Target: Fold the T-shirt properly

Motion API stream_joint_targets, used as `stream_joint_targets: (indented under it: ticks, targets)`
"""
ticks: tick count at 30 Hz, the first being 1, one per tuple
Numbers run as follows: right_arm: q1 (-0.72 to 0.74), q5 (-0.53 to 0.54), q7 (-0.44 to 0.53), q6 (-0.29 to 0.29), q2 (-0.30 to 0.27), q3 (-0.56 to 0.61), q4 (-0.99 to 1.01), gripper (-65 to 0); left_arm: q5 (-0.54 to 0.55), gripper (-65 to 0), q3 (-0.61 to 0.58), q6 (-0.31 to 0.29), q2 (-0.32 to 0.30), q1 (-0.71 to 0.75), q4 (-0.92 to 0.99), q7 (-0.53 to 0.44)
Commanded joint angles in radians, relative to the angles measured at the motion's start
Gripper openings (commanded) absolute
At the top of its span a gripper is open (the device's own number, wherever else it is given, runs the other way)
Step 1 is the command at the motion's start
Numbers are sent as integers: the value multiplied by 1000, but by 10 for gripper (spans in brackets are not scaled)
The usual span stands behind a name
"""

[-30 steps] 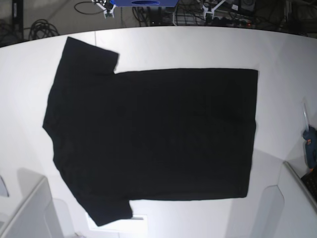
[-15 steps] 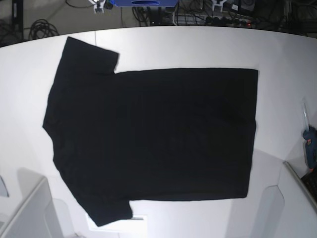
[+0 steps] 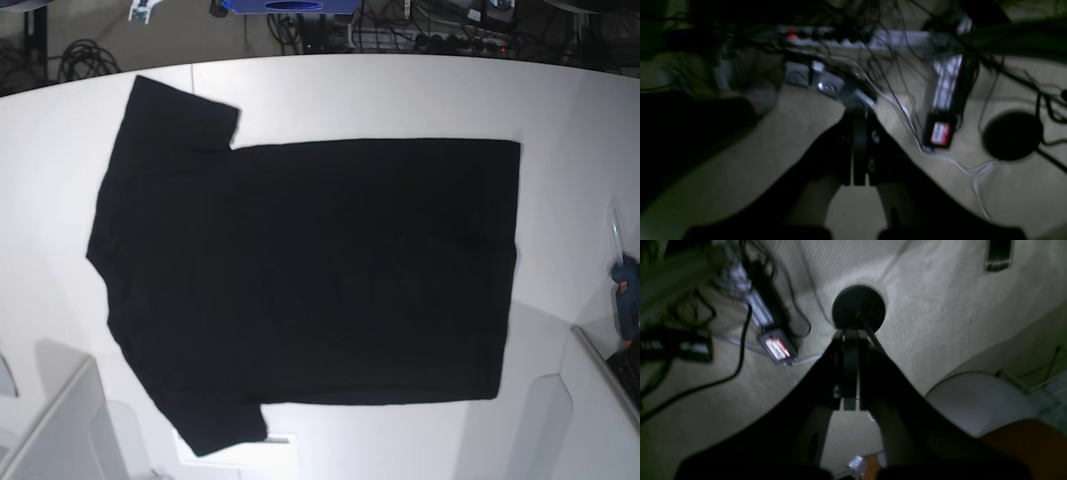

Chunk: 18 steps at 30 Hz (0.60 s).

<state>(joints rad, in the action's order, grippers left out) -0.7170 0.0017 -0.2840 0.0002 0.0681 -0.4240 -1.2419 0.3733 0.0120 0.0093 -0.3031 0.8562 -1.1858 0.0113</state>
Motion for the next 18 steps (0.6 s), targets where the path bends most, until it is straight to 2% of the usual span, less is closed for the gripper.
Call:
stream_joint_targets:
  ticks: [1,3,6,12,16,18]
  targets:
    - [-23,1,-1,-6,-1,-31,-58,-650,16,-650,-1,-2,-17,44,-62,-18]
    - [-43,1,-16,-6,19,-72,-158,-650,19,-650,23,-2,-48,107,-161,-18]
    - [-71,1,-22,-4,37,-115,-306,-650,17,-650,130,-2,-48,191,-302,-18]
    - [-91,16,-22,-4,46,-121,-543,-650,20,-650,320,-4,-44,295,-530,-18]
    - [-89,191,-22,-4,31,-121,-689,-650,23,-650,401,-4,-18,297,-601,-14]
    - [-88,281,-22,-4,5,-117,-731,-650,25,-650,432,-4,-1,288,-630,-9]
